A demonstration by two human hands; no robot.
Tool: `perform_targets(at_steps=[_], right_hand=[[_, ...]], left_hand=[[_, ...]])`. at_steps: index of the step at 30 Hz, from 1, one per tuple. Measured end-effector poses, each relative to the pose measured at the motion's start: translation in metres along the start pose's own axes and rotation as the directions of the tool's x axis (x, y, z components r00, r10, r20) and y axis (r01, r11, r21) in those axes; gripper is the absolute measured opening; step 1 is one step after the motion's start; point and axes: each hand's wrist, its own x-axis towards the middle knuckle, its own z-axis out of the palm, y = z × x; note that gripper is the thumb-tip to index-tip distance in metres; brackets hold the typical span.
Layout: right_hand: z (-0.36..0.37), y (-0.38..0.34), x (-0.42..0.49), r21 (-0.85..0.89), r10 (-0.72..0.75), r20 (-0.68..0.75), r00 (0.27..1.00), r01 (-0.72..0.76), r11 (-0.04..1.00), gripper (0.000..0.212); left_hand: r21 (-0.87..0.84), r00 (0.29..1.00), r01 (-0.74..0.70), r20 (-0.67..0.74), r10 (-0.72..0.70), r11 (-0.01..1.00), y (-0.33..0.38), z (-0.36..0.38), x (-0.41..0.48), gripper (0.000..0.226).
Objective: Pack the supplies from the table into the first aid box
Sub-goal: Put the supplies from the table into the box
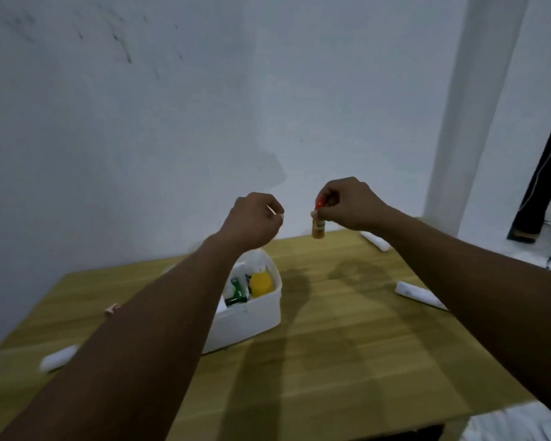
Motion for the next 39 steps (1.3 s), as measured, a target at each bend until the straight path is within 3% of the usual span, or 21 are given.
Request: perform_targets(at_steps=[6,9,14,17,24,33,39], right_hand=[[0.051,-0.092,0.003,0.135,-0.172,0.171,0.97,0.15,0.979,0.02],[0.076,-0.107,0.0,0.003,-0.211,0.31,0.927,0.221,0.975,0.019],[0.108,-0.098,-0.004,-0.255,-0.121,0.461,0.879,0.262,0.931,0.019],[0.118,-0.095,-0.007,-0.379,-0.105,0.453,0.885,0.298,0.876,0.017],[0.127,-0.102,-0.014,-0.519,-0.24,0.463,0.853,0.481,0.707,0.013],[0.138,-0.101,-0.019,-0.555,-0.178,0.544,0.82,0.511,0.657,0.02],[0.14,-0.094,-0.024,-0.633,-0.208,0.523,0.827,0.54,0.555,0.018]], left_hand=[[0.003,0.976,0.17,-0.137,-0.168,0.985,-0.063,-0.062,-0.034,0.014],[0.003,0.974,0.204,-0.106,-0.202,0.979,-0.081,-0.071,-0.047,0.013],[-0.006,0.982,0.183,-0.042,-0.183,0.983,-0.09,-0.064,-0.056,0.014],[-0.019,0.983,0.179,-0.032,-0.179,0.984,-0.091,-0.057,-0.055,0.017],[-0.028,0.984,0.169,-0.045,-0.17,0.985,-0.094,-0.043,-0.051,0.018],[-0.036,0.984,0.17,-0.04,-0.171,0.985,-0.095,-0.037,-0.052,0.019],[-0.045,0.982,0.181,-0.043,-0.183,0.982,-0.097,-0.034,-0.056,0.017]])
